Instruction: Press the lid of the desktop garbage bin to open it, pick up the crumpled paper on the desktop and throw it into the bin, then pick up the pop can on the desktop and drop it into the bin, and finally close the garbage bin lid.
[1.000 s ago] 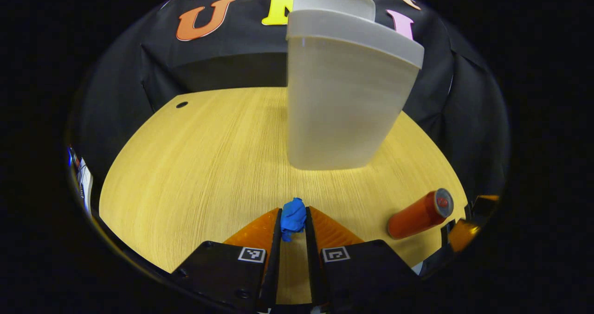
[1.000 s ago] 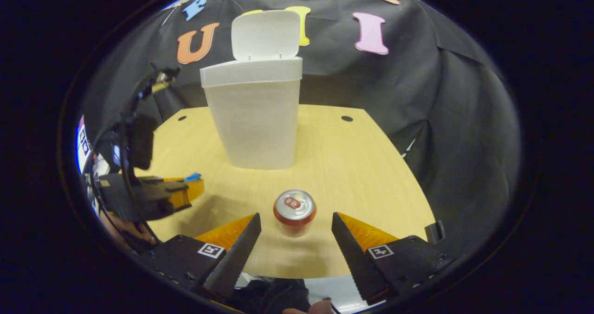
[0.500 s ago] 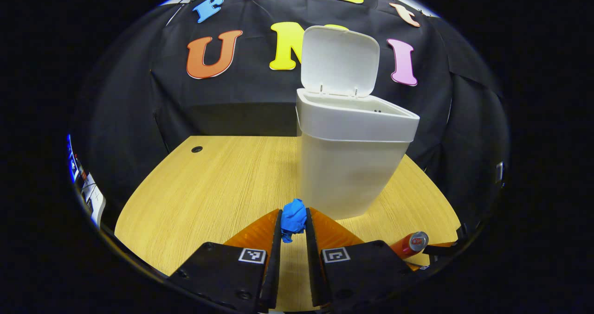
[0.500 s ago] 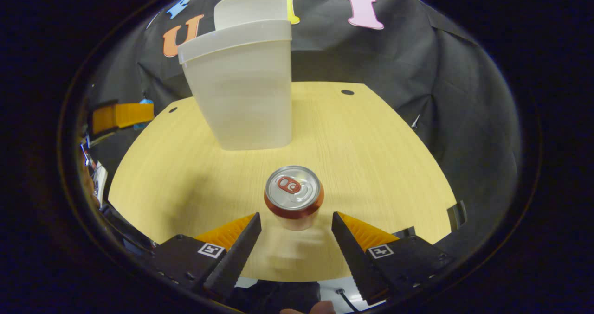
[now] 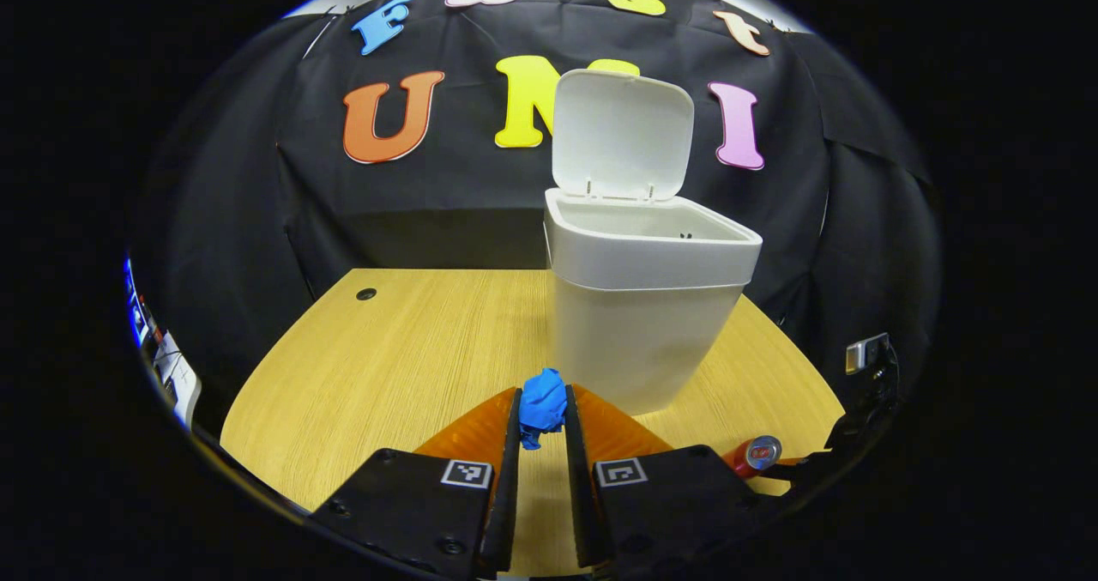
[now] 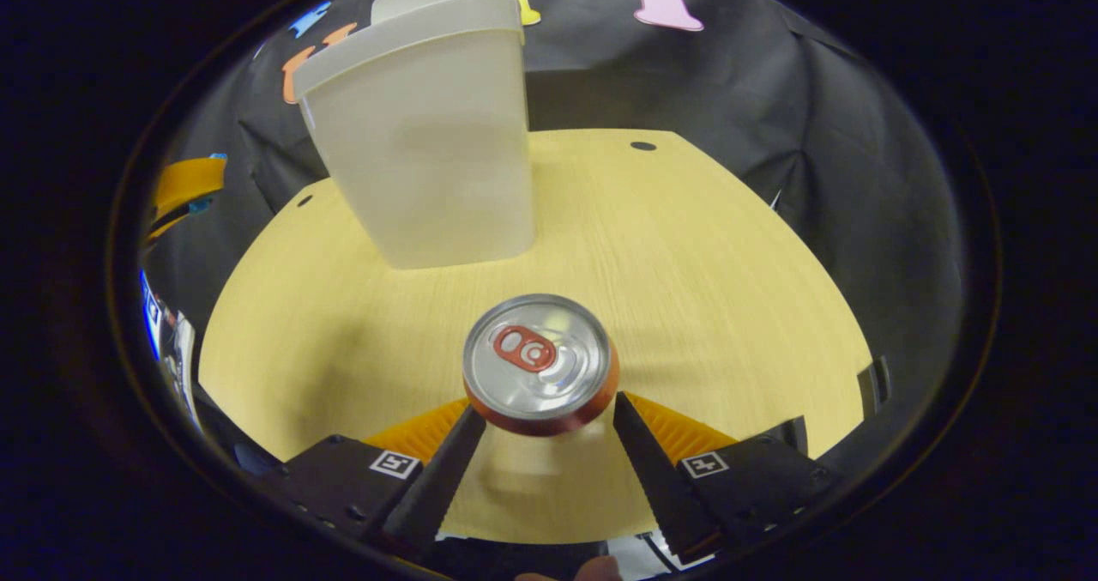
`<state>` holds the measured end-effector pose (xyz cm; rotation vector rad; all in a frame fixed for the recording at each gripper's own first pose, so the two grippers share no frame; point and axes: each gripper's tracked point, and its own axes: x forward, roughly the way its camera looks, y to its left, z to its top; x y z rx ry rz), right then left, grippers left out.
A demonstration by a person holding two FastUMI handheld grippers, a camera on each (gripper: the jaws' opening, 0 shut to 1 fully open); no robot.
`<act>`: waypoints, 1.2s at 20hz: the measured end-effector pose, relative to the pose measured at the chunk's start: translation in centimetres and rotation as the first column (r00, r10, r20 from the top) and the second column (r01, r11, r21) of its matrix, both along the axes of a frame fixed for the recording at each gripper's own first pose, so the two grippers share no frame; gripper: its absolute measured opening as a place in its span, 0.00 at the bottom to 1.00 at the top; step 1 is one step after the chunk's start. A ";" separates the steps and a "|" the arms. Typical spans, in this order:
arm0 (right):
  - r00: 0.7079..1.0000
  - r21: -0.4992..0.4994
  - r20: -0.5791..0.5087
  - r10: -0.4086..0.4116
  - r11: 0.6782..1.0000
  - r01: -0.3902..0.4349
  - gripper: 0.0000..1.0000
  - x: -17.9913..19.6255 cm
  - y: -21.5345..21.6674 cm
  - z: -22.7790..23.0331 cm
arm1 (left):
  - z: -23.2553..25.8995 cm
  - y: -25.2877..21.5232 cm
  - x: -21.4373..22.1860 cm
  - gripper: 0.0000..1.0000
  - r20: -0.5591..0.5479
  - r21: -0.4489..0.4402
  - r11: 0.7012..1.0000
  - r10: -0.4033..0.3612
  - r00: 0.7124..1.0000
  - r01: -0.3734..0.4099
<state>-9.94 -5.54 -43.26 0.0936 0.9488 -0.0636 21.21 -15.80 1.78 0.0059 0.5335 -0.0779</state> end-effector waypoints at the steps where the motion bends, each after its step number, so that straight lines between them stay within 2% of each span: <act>1: 1.000 0.003 0.001 0.001 1.000 -0.001 0.95 0.3 0.1 -0.1 | 0.1 0.2 0.0 0.30 -0.001 0.002 1.000 0.002 1.000 -0.002; 4: 1.000 0.002 0.001 0.014 1.000 -0.014 0.96 0.9 0.4 -0.2 | 0.5 0.5 0.0 0.30 0.005 0.002 1.000 0.011 1.000 -0.011; 5: 1.000 0.001 -0.004 0.017 1.000 -0.017 0.96 1.0 0.4 -0.4 | 0.5 0.5 0.1 0.34 0.008 0.002 1.000 0.013 1.000 -0.013; 6: 1.000 0.001 -0.006 0.019 1.000 -0.019 0.95 1.0 0.5 -0.5 | 0.6 0.7 0.2 0.34 0.012 0.006 1.000 0.015 1.000 -0.015; 7: 1.000 -0.006 -0.005 0.020 1.000 -0.020 0.89 1.1 0.3 -0.4 | 0.7 0.7 0.3 0.30 0.015 0.007 1.000 0.016 1.000 -0.016; 8: 1.000 -0.012 -0.003 0.021 1.000 -0.021 0.88 1.1 0.3 -0.3 | 0.9 0.7 0.3 0.34 0.019 0.006 1.000 0.017 1.000 -0.017; 9: 1.000 -0.013 -0.004 0.022 1.000 -0.022 0.84 1.3 0.2 -0.3 | 1.2 0.7 0.4 0.30 0.025 0.005 1.000 0.018 1.000 -0.018; 12: 1.000 -0.015 0.010 0.016 1.000 -0.016 0.83 1.6 0.1 0.8 | 2.3 0.6 1.1 0.30 0.051 -0.006 1.000 0.019 0.998 -0.019; 15: 0.999 -0.014 0.027 0.018 1.000 -0.017 0.82 2.3 0.2 3.0 | 4.3 0.3 1.9 0.30 0.083 -0.023 1.000 0.020 0.996 -0.018; 20: 0.996 -0.009 0.083 0.020 1.000 -0.019 0.82 4.2 -0.2 8.2 | 10.0 -0.9 4.8 0.30 0.195 -0.043 0.999 0.001 0.981 0.007; 21: 0.995 -0.008 0.102 0.017 1.000 -0.016 0.82 4.8 -0.5 9.4 | 11.0 -1.4 5.5 0.34 0.209 -0.057 0.998 -0.001 0.978 0.014; 22: 0.993 -0.009 0.120 0.017 1.000 -0.016 0.82 5.5 -0.7 10.6 | 12.1 -1.9 6.4 0.30 0.225 -0.068 0.997 -0.003 0.974 0.019; 24: 0.988 -0.009 0.153 0.010 1.000 -0.009 0.82 6.4 -1.5 12.7 | 14.2 -2.6 8.1 0.30 0.269 -0.069 0.997 -0.012 0.963 0.032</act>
